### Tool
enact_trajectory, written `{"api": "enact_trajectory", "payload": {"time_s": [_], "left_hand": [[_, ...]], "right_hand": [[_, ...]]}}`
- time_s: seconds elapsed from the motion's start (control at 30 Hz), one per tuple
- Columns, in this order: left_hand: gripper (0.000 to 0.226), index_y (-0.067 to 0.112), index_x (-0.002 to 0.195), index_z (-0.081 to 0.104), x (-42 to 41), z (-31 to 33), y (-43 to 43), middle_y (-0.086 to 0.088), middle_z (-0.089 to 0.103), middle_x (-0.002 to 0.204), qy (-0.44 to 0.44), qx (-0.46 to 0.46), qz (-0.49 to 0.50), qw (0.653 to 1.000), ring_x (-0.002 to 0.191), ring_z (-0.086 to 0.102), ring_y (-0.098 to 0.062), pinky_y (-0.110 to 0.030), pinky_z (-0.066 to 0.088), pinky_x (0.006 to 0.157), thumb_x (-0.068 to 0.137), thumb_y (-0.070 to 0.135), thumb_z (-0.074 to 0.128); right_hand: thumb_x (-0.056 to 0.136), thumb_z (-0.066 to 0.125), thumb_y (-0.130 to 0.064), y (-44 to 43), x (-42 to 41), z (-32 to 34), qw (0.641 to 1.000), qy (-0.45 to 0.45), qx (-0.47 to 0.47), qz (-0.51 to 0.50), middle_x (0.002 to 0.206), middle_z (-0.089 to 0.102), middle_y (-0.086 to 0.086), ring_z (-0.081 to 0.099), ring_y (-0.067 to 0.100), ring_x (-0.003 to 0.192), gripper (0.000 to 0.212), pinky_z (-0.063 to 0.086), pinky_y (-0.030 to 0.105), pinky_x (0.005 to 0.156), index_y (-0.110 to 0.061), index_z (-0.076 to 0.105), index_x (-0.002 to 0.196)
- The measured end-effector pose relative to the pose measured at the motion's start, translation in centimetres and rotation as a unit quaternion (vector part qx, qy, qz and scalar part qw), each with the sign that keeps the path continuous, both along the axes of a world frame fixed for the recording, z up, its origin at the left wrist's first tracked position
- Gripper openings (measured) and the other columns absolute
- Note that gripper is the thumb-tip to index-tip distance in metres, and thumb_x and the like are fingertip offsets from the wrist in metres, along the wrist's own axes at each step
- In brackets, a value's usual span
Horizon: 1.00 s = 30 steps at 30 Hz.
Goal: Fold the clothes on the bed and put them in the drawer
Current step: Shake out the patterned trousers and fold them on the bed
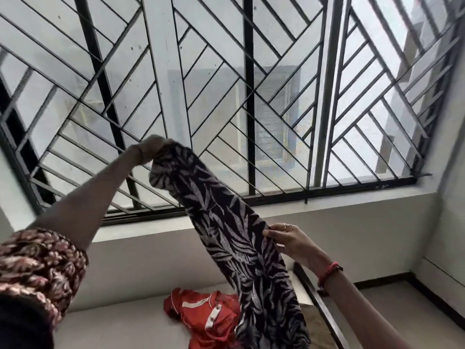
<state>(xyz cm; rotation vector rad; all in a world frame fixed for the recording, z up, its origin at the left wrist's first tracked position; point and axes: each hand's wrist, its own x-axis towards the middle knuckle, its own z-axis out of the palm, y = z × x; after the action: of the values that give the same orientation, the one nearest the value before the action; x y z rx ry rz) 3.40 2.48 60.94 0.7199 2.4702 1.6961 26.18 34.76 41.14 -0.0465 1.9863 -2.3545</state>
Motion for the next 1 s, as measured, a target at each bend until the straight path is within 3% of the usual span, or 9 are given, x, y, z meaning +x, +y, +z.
{"api": "enact_trajectory", "payload": {"time_s": [0.07, 0.17, 0.23, 0.27, 0.37, 0.43, 0.53, 0.67, 1.0], "left_hand": [[0.063, 0.019, 0.043, 0.059, 0.9, -1.6, -0.2, 0.007, 0.046, 0.037, -0.052, 0.026, 0.051, 0.997, 0.029, 0.041, -0.004, -0.008, 0.029, 0.032, 0.099, 0.043, 0.041], [0.037, 0.02, 0.066, 0.073, 3.3, -3.1, 1.6, 0.001, 0.064, 0.067, 0.04, -0.033, 0.074, 0.996, 0.049, 0.055, 0.003, -0.005, 0.042, 0.048, 0.097, 0.023, 0.052], [0.018, 0.01, 0.099, 0.072, 5.4, -4.2, 3.5, -0.002, 0.067, 0.096, 0.098, -0.138, -0.019, 0.985, 0.071, 0.059, 0.014, -0.001, 0.042, 0.067, 0.093, 0.013, 0.055], [0.02, 0.011, 0.107, 0.07, 6.3, -5.2, 4.4, -0.004, 0.069, 0.101, 0.067, -0.163, -0.084, 0.981, 0.076, 0.061, 0.011, -0.004, 0.043, 0.071, 0.091, 0.017, 0.058], [0.035, 0.021, 0.115, 0.069, 8.5, -7.6, 7.2, 0.001, 0.069, 0.116, 0.008, -0.22, -0.232, 0.947, 0.111, 0.062, -0.011, -0.025, 0.046, 0.098, 0.084, 0.038, 0.067], [0.042, 0.026, 0.12, 0.066, 9.9, -8.9, 9.2, 0.009, 0.065, 0.123, -0.006, -0.286, -0.287, 0.914, 0.12, 0.056, -0.01, -0.029, 0.039, 0.106, 0.082, 0.045, 0.068], [0.044, 0.02, 0.118, 0.067, 11.5, -10.6, 11.4, 0.003, 0.067, 0.119, -0.048, -0.322, -0.33, 0.886, 0.114, 0.06, -0.013, -0.03, 0.042, 0.104, 0.082, 0.044, 0.068], [0.039, 0.004, 0.099, 0.069, 12.5, -10.5, 12.6, 0.005, 0.061, 0.079, -0.057, -0.341, -0.319, 0.882, 0.07, 0.053, -0.003, -0.018, 0.045, 0.07, 0.087, 0.041, 0.064], [0.026, 0.005, 0.094, 0.071, 12.7, -6.0, 15.2, 0.007, 0.057, 0.067, 0.087, -0.506, -0.343, 0.786, 0.055, 0.046, 0.005, -0.008, 0.039, 0.058, 0.085, 0.029, 0.068]], "right_hand": [[0.063, 0.085, -0.027, -0.3, 0.3, 0.4, 1.0, -0.01, -0.002, 0.001, 0.092, 0.068, 0.01, 0.065, 0.015, 0.08, 0.045, 0.054, 0.025, 0.075, -0.001, 0.069, 0.096], [0.069, 0.078, -0.018, -1.1, 0.4, 1.3, 1.0, -0.018, 0.014, -0.008, 0.083, 0.069, 0.005, 0.064, 0.012, 0.073, 0.024, 0.053, 0.021, 0.068, -0.005, 0.069, 0.087], [0.073, 0.076, -0.012, -1.7, 0.2, 1.6, 0.999, -0.023, 0.032, -0.01, 0.078, 0.069, 0.002, 0.065, 0.01, 0.069, 0.016, 0.053, 0.018, 0.063, -0.005, 0.069, 0.085], [0.074, 0.076, -0.01, -2.0, 0.1, 1.7, 0.999, -0.024, 0.038, -0.007, 0.077, 0.069, 0.002, 0.065, 0.009, 0.068, 0.013, 0.053, 0.018, 0.062, -0.006, 0.069, 0.085], [0.075, 0.075, -0.007, -2.8, -0.1, 2.2, 0.999, -0.017, 0.042, 0.012, 0.075, 0.068, 0.003, 0.064, 0.011, 0.066, 0.01, 0.053, 0.017, 0.064, -0.005, 0.07, 0.083], [0.076, 0.074, -0.004, -3.3, -0.2, 2.5, 0.999, -0.004, 0.037, 0.023, 0.074, 0.069, 0.003, 0.064, 0.011, 0.065, 0.007, 0.053, 0.017, 0.064, -0.004, 0.071, 0.083], [0.078, 0.071, 0.0, -3.7, -0.4, 2.8, 0.999, 0.015, 0.029, 0.022, 0.074, 0.068, 0.004, 0.063, 0.009, 0.063, 0.009, 0.052, 0.016, 0.063, 0.0, 0.07, 0.087], [0.078, 0.071, -0.003, -3.2, -0.4, 2.8, 0.999, 0.025, 0.024, 0.006, 0.072, 0.07, 0.003, 0.064, 0.01, 0.063, 0.008, 0.052, 0.017, 0.062, -0.003, 0.072, 0.086], [0.077, 0.07, -0.001, -3.9, 0.5, 2.4, 0.995, 0.073, -0.06, -0.015, 0.077, 0.071, 0.005, 0.066, 0.012, 0.068, 0.01, 0.053, 0.021, 0.064, -0.011, 0.072, 0.079]]}}
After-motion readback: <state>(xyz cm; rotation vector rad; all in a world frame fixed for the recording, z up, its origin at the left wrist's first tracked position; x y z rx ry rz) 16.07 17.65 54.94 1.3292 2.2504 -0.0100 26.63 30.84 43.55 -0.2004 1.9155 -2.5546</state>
